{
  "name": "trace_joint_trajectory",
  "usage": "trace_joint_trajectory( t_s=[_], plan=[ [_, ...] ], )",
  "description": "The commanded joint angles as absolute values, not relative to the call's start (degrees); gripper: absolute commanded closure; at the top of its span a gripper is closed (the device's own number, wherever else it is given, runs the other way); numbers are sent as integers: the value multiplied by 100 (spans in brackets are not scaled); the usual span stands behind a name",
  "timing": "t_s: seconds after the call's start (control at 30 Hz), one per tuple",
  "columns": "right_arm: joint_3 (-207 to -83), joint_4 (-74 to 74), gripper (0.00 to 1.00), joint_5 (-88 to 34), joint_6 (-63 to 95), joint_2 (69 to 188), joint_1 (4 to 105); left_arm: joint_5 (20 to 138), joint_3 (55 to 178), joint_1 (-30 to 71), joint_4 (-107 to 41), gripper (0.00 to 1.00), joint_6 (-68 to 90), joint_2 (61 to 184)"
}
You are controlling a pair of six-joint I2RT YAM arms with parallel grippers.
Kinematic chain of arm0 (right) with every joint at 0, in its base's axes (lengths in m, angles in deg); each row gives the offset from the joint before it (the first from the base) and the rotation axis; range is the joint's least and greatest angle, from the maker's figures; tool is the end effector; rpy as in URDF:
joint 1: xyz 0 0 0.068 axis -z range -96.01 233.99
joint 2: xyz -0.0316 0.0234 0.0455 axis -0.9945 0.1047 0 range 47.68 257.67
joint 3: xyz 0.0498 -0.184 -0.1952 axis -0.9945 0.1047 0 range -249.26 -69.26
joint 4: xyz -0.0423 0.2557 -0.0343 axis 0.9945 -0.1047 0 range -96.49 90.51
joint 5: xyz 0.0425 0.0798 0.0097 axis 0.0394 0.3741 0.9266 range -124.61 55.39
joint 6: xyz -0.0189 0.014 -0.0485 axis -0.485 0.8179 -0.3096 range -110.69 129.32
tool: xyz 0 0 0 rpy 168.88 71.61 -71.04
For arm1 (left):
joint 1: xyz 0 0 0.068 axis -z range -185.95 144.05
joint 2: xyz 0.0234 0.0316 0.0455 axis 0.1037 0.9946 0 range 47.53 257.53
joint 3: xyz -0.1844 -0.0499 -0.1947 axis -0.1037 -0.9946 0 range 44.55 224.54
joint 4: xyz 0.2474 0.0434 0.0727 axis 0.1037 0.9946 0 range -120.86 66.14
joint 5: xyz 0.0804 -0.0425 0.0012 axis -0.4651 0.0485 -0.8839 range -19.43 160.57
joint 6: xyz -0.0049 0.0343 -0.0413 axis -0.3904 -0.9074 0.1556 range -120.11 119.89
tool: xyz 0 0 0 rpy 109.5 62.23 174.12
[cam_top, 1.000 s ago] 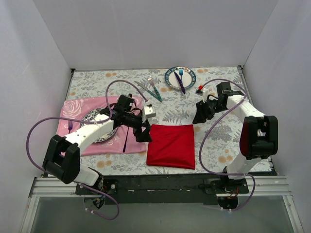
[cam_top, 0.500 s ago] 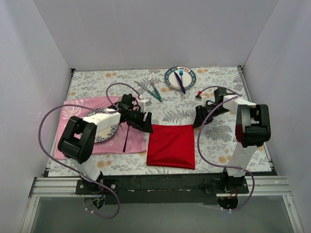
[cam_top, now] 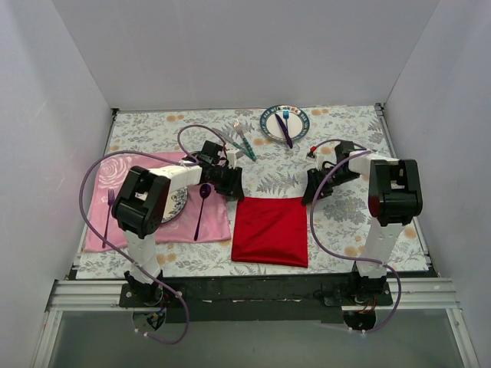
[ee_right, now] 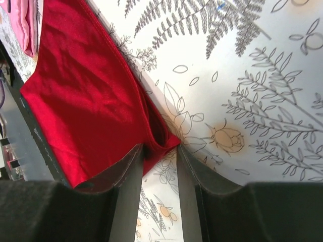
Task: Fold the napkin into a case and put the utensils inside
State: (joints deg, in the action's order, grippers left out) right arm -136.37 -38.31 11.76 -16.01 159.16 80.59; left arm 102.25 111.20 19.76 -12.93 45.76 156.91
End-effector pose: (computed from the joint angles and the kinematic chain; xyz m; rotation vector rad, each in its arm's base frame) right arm 0.3433 0.0463 0.1329 -0.7278 2.5685 1.0918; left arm 0.3338 -0.1815 0.1494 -0.2901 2.8391 -1.0909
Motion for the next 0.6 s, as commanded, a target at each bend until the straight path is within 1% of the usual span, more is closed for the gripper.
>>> trace_joint_trajectory(
  t_s=[0.0,0.1,0.17,0.2,0.23,0.27,0.3,0.33,0.37,0.4,0.43,0.47,0.5,0.53,0.57],
  plan=[
    [-13983,-3842,61,1373,-1661,16096,8065,10273,11415,1971,-1249,67,4577,15914],
    [-14150,-3886,63,1408,-1679,16237,8074,10352,11529,1971,-1319,71,4612,16090],
    [-14282,-3930,68,1426,-1696,16334,8082,10388,11635,1980,-1337,76,4577,16196],
    [-14317,-3956,72,1417,-1757,16360,8083,10388,11722,1980,-1320,82,4559,16231],
    [-14361,-4035,76,1400,-1784,16430,8091,10388,11775,1971,-1311,85,4524,16310],
    [-14448,-4070,77,1391,-1828,16465,8083,10353,11819,1971,-1293,89,4420,16345],
    [-14493,-4131,78,1391,-1924,16501,8091,10344,11846,1954,-1267,96,4375,16372],
    [-14528,-4245,77,1408,-1960,16544,8100,10352,11890,1936,-1250,98,4331,16407],
    [-14598,-4272,73,1417,-2004,16545,8126,10379,11907,1918,-1232,99,4235,16416],
    [-14599,-4299,69,1417,-2030,16545,8135,10405,11916,1910,-1214,99,4182,16416],
    [-14616,-4299,60,1400,-2057,16527,8135,10440,11943,1901,-1197,99,4094,16416],
    [-14634,-4317,56,1391,-2057,16510,8153,10484,11951,1901,-1171,99,4059,16407],
    [-14703,-4325,53,1373,-2057,16518,8162,10554,11960,1901,-1101,98,3997,16390],
    [-14756,-4352,49,1364,-2057,16545,8170,10581,11969,1901,-1065,89,3988,16372],
    [-14826,-4413,48,1356,-2057,16571,8162,10607,11969,1892,-1021,85,3971,16302]
  ],
)
